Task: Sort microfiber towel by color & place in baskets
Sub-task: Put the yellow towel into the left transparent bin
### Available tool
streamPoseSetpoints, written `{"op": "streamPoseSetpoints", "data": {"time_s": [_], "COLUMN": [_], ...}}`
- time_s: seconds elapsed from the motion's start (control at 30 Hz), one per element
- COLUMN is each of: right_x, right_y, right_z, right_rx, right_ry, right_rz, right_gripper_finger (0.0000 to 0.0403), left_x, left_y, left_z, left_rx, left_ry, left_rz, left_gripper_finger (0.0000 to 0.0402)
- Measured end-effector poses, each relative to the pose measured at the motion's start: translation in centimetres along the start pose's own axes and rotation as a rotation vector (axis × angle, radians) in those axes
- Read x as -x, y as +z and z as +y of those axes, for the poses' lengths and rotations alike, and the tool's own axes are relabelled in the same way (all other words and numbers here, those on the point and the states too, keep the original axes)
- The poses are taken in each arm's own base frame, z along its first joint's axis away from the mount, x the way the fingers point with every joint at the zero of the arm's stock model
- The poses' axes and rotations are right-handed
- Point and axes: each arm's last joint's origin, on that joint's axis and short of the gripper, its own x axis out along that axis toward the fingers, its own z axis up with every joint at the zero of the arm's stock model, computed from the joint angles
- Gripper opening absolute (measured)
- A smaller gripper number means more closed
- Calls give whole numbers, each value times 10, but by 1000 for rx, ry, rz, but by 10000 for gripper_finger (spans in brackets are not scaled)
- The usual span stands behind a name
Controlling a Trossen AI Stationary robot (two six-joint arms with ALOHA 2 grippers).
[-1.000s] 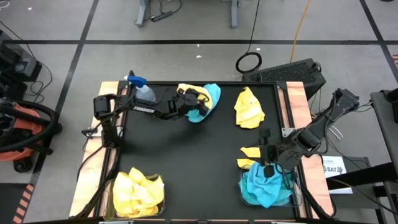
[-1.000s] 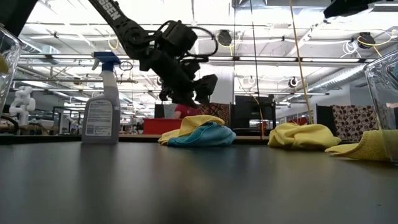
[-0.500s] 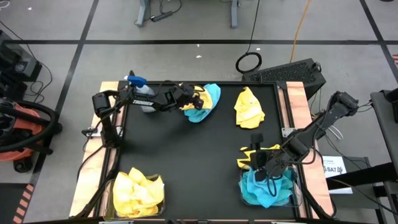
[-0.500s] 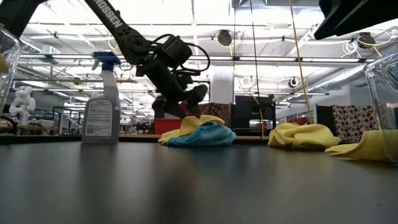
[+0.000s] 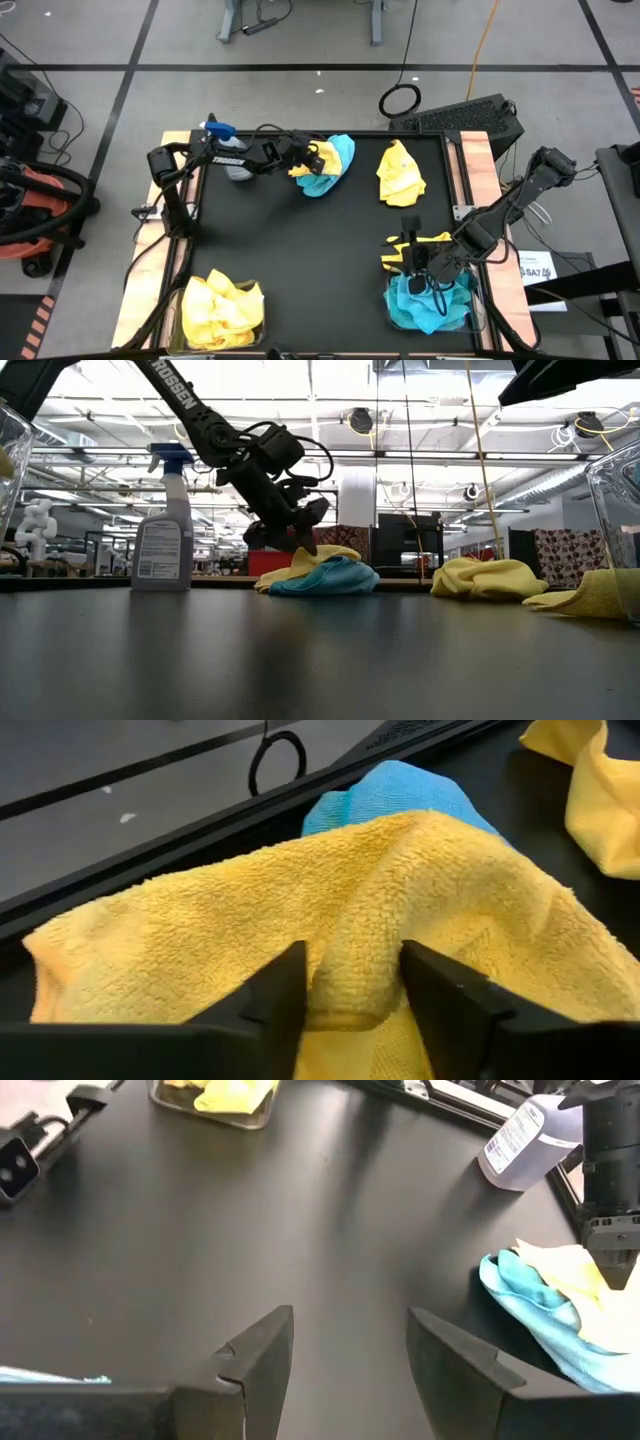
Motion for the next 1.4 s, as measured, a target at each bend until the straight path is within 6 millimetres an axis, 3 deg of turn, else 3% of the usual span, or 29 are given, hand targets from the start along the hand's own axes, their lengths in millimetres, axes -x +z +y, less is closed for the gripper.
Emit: {"op": "streamPoseSetpoints", "data": {"time_s": [0.23,0.43,0.57,0.7,0.97,1.4], "right_x": [0,0,0,-1,-1,-7], "right_y": [1,1,1,1,1,3], "right_z": [0,0,0,1,-2,-11], "right_rx": [-38,-72,-95,-107,-138,-177], "right_ry": [7,7,6,5,-54,-97], "right_rz": [-11,-11,-11,-8,-20,-20], "right_gripper_finger": [187,187,187,187,187,187], "left_x": [0,7,28,59,143,280], "left_y": [1,4,21,40,71,80], "left_z": [-3,-13,-26,-40,-70,-102], "left_rx": [-14,-43,-89,-167,-326,-454], "left_ry": [-80,-167,-207,-183,-136,-193], "left_rz": [14,14,-24,-57,-114,-275], "left_gripper_finger": [21,6,5,4,3,2]}}
